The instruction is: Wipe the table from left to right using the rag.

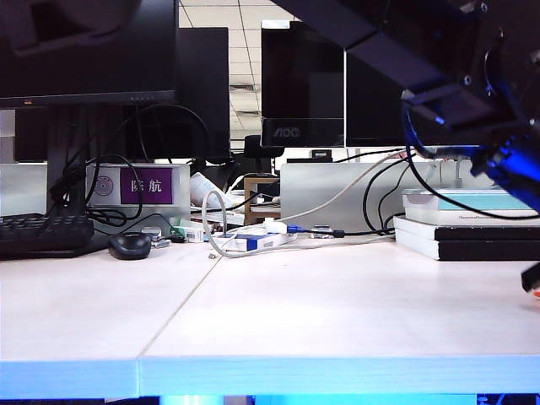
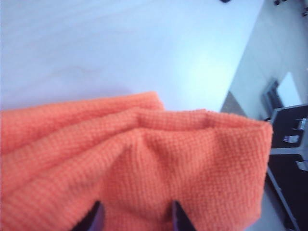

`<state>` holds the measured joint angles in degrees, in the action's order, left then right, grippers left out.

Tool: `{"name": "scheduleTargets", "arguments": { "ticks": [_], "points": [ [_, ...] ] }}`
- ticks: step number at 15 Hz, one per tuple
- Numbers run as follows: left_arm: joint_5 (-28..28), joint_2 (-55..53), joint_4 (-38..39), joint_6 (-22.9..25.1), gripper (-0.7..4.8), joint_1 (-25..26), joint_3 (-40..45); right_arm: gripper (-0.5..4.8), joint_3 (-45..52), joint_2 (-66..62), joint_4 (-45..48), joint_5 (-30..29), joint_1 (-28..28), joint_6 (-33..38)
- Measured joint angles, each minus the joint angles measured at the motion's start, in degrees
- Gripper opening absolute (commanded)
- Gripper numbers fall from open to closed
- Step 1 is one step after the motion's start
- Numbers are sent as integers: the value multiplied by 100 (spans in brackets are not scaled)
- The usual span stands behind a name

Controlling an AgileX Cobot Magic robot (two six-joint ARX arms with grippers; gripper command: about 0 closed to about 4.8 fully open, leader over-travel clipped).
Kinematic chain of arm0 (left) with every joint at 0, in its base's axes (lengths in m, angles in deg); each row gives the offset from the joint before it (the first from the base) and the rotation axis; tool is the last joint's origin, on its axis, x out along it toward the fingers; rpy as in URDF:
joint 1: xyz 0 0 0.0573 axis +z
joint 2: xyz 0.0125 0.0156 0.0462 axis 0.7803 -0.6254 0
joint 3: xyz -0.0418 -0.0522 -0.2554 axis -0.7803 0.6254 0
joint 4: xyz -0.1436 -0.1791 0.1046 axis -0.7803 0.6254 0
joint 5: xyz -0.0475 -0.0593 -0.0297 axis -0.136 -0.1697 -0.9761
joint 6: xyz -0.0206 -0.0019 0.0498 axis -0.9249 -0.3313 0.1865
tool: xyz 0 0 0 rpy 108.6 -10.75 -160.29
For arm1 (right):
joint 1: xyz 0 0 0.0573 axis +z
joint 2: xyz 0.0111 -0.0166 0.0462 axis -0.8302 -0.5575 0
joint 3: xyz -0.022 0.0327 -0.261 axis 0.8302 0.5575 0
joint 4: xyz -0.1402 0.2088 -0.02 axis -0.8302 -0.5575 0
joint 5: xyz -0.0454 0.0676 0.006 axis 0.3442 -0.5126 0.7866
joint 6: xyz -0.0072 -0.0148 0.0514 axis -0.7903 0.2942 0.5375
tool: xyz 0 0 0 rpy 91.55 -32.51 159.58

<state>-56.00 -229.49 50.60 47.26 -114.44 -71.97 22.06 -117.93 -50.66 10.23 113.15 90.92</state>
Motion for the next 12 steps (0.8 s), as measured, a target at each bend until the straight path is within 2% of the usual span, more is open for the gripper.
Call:
{"name": "scheduleTargets", "arguments": {
  "ticks": [3,6,9,12],
  "points": [
    [13,-11,474,2,194,17,-584,-1,0,2,2,22,0,0],
    [-50,-7,1196,122,194,153,-1209,-1,0,140,2,337,2,2],
    [-157,173,1429,131,194,328,-1211,-1,0,422,2,874,0,7],
    [-179,317,1473,131,194,393,-1213,-1,2,682,2,1047,2,9]
  ]
}}
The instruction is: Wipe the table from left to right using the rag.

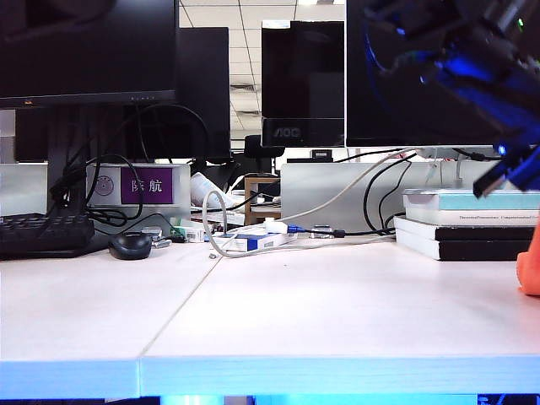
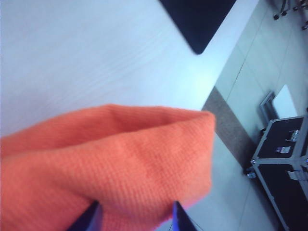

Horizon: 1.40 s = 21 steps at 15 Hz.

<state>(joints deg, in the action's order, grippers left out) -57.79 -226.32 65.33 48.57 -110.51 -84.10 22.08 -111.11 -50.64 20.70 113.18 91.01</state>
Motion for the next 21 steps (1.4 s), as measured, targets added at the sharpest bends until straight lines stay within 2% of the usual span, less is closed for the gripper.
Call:
{"name": "scheduleTargets", "arguments": {
  "ticks": [2,3,4,5,7,9,11,12,14,15,21],
  "points": [
    [-74,74,11,0,195,22,0,0,-2,304,0,28,0,0],
    [-131,120,26,0,301,52,0,118,0,522,0,79,4,-9],
    [-151,168,31,-4,394,81,-4,212,4,796,-2,83,7,-195],
    [-162,186,37,-2,412,96,-7,217,59,999,2,81,9,-354],
    [-164,188,55,4,412,109,-11,216,236,1294,2,-33,9,-525],
    [-212,195,98,-2,412,146,-33,215,1005,1615,-2,-295,142,-704],
    [-380,286,116,-83,413,201,-35,214,1300,1609,282,-269,157,-710],
    [-470,302,120,-153,415,223,-35,238,1355,1609,295,-267,168,-713],
    [-557,378,138,-282,468,269,-35,297,1510,1622,319,-278,170,-719],
    [-560,455,136,-306,468,282,-37,317,1652,1679,400,-267,170,-717],
    [-907,721,157,-313,479,435,-74,319,2708,2253,1318,87,363,-984]
  ]
}}
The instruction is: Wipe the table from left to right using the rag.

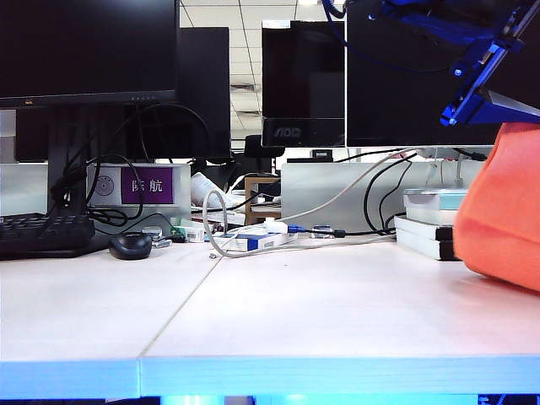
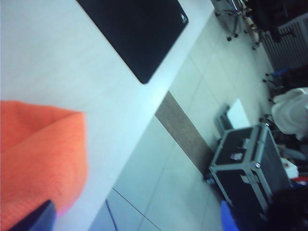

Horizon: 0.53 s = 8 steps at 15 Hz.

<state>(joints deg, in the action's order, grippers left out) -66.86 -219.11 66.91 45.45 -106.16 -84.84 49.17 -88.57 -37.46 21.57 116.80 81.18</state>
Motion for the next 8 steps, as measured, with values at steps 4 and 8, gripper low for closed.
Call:
{"name": "scheduleTargets", "arguments": {
  "ticks": [4,8],
  "points": [
    [-149,35,140,140,479,0,7,318,190,170,278,31,85,-385],
    [-363,245,142,162,479,2,9,315,201,173,317,28,203,-1180]
  ]
}}
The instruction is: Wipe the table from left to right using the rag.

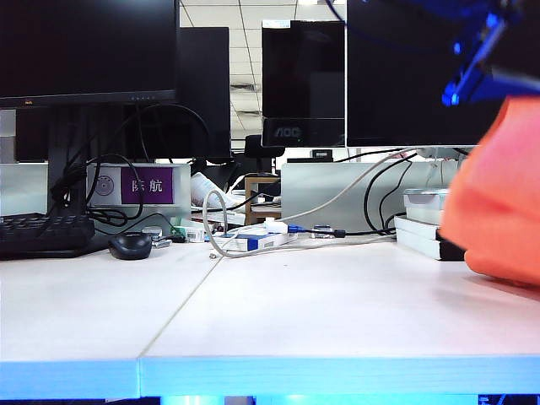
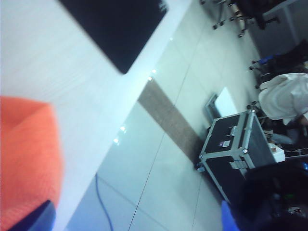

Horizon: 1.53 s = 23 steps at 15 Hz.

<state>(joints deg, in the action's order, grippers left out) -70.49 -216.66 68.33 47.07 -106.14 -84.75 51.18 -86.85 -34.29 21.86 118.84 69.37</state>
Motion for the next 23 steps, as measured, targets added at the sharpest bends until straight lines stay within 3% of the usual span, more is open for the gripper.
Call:
{"name": "scheduleTargets", "arguments": {
  "ticks": [7,11,17,20,23],
  "points": [
    [-105,55,9,2,479,37,-4,293,223,2,603,162,33,-354],
    [-107,55,11,0,479,37,-4,338,245,2,1056,208,31,-778],
    [-214,55,15,0,479,37,-4,337,236,2,2765,101,26,-1473],
    [-249,55,26,2,479,76,-4,336,-144,2,4153,-535,26,-1718],
    [-247,55,48,2,479,168,-4,336,-599,-9,4404,-1307,26,-1788]
  ]
}}
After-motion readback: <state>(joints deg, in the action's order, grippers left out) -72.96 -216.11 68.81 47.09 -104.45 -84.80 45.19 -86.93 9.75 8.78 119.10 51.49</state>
